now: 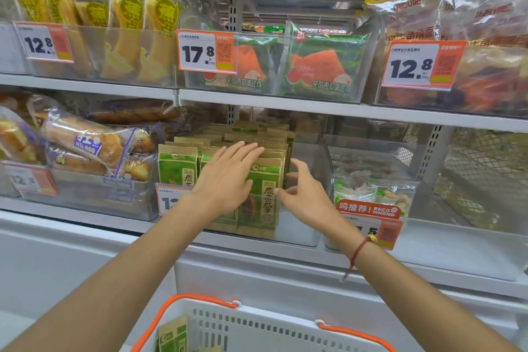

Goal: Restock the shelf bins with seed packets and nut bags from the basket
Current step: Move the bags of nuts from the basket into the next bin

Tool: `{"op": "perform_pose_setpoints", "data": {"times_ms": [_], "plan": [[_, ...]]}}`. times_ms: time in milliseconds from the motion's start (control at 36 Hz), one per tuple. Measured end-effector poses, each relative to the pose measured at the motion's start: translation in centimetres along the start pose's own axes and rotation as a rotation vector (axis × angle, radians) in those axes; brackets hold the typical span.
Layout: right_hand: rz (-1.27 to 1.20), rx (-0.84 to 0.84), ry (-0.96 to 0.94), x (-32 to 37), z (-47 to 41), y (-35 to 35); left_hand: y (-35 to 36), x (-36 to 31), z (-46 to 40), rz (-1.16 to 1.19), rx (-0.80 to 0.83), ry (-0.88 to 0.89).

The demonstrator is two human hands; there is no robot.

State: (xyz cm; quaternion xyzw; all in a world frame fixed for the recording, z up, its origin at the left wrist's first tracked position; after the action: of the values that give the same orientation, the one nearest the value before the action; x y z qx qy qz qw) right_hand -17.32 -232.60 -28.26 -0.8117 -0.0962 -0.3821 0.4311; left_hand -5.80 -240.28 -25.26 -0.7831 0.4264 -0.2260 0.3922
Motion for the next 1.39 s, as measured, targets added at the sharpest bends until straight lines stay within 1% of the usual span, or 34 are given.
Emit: {"op": "perform_pose_setpoints", "data": {"times_ms": [56, 111, 139, 167, 222, 278, 333, 444, 528, 611, 667, 722, 750, 806, 889, 972, 1083, 1167, 1222, 1333, 1389], "plan": [[0.117, -0.124, -0.148, 0.1, 1.6, -1.4, -0.9, -0.2, 1.1, 0.047, -0.110, -0.008], [0.150, -0.223, -0.337, 0.2, 3.7, -2.6, -1.8, -0.7, 3.1, 0.139, -0.245, -0.026], [0.148, -0.241, -0.416, 0.1, 4.7, -2.9, -2.1, -1.1, 4.4, 0.194, -0.300, -0.033], [0.153, -0.239, -0.480, -0.2, 5.6, -3.1, -2.1, -1.5, 5.7, 0.244, -0.340, -0.045], [0.198, -0.189, -0.561, -1.1, 7.2, -2.7, -1.4, -2.3, 8.6, 0.316, -0.366, -0.099], [0.253, -0.091, -0.570, -2.5, 8.5, -1.3, 0.1, -2.9, 11.3, 0.348, -0.326, -0.166], [0.301, 0.082, -0.485, -4.7, 9.7, 1.0, 2.3, -3.2, 14.1, 0.384, -0.203, -0.256], [0.320, 0.513, -0.174, -11.4, 13.7, 6.5, 7.6, -2.8, 20.0, 0.408, 0.088, -0.430], [0.352, 0.731, -0.001, -16.5, 18.2, 10.0, 12.1, -2.6, 24.8, 0.361, 0.336, -0.518], [0.356, 0.868, 0.100, -20.7, 22.5, 13.4, 16.6, -3.0, 30.2, 0.329, 0.580, -0.498], [0.364, 0.919, 0.136, -22.4, 24.8, 15.1, 19.0, -3.6, 33.6, 0.327, 0.718, -0.434], [0.378, 0.946, 0.167, -23.4, 26.4, 16.3, 20.8, -4.6, 36.6, 0.318, 0.860, -0.333], [0.386, 0.952, 0.188, -23.6, 26.9, 16.8, 21.3, -4.9, 37.6, 0.293, 0.912, -0.292], [0.392, 0.928, 0.175, -23.7, 27.1, 18.0, 21.6, -5.0, 38.5, 0.244, 0.932, -0.262], [0.347, 0.793, 0.119, -22.8, 25.8, 19.7, 22.0, -4.5, 38.1, 0.248, 0.887, -0.295], [0.329, 0.655, 0.056, -20.8, 24.2, 21.4, 22.4, -4.4, 37.4, 0.267, 0.928, -0.318], [0.336, 0.585, 0.124, -20.0, 23.7, 23.6, 22.7, -3.9, 36.9, 0.340, 0.947, -0.392], [0.484, 0.444, 0.033, -20.2, 22.8, 23.2, 22.8, -3.2, 37.0, 0.501, 0.925, -0.547], [0.487, 0.400, 0.019, -20.2, 22.5, 22.3, 22.7, -3.0, 37.0, 0.645, 0.885, -0.680], [0.299, 0.422, 0.080, -20.2, 22.5, 20.0, 22.2, -2.8, 36.2, 0.836, 0.748, -0.916], [0.127, 0.412, 0.182, -19.9, 21.8, 18.4, 21.8, -2.9, 35.5, 0.913, 0.677, -1.011]]}}
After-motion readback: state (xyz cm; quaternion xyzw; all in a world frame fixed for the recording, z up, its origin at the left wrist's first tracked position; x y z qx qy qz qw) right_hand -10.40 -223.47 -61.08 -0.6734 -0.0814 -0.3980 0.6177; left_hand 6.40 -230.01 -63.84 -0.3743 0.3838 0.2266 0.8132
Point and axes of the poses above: each hand's wrist, its own z-axis away from the middle knuckle, its own y-axis out of the palm, x = y × z, the point moved 7 cm from there along -z, towards the middle knuckle, and after that the axes turned 7 degrees about -x, right-handed, at the moved point
